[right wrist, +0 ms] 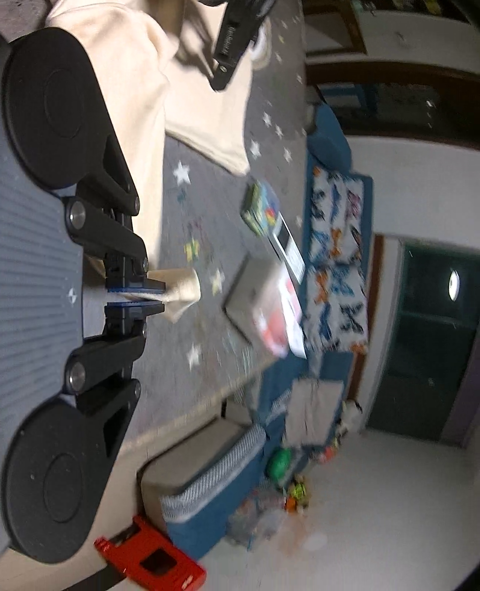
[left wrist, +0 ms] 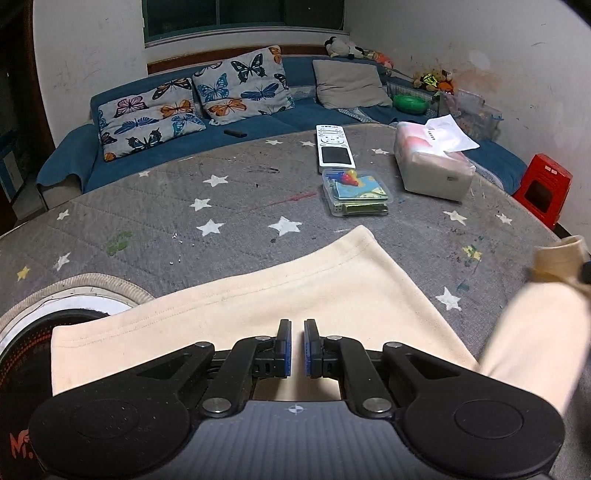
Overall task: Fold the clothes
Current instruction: 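Lift the sweatshirt with both grippers and lay it flat across the table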
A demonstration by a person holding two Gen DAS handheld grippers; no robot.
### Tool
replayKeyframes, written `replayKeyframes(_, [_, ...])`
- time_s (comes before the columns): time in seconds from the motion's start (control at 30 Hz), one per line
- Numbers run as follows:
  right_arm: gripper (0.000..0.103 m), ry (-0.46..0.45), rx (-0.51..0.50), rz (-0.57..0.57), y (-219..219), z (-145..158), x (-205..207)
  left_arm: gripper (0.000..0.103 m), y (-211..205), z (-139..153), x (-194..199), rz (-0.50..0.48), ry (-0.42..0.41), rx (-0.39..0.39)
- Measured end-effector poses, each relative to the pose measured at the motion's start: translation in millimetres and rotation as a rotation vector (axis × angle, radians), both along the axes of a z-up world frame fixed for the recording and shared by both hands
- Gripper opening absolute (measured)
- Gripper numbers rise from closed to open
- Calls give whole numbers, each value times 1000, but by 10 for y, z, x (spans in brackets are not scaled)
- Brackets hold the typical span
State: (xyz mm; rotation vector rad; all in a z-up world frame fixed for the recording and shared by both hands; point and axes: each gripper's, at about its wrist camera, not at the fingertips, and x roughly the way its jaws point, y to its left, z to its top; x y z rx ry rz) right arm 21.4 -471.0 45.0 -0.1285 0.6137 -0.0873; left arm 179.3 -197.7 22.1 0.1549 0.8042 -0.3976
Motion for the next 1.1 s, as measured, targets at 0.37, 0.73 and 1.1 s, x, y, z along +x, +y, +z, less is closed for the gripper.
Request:
replayKeyframes(0.37, [3, 35, 33, -232, -395, -124, -699, 13, 20, -2, -13, 5, -11, -2])
replayKeyframes(0.73, [6, 34, 97, -238, -459, -71, -926, 23, 510, 302, -664, -30, -54, -69])
replayKeyframes(1.1, [18, 86, 229, 227, 420, 173, -808, 34, 768, 365, -1951, -174, -98, -22])
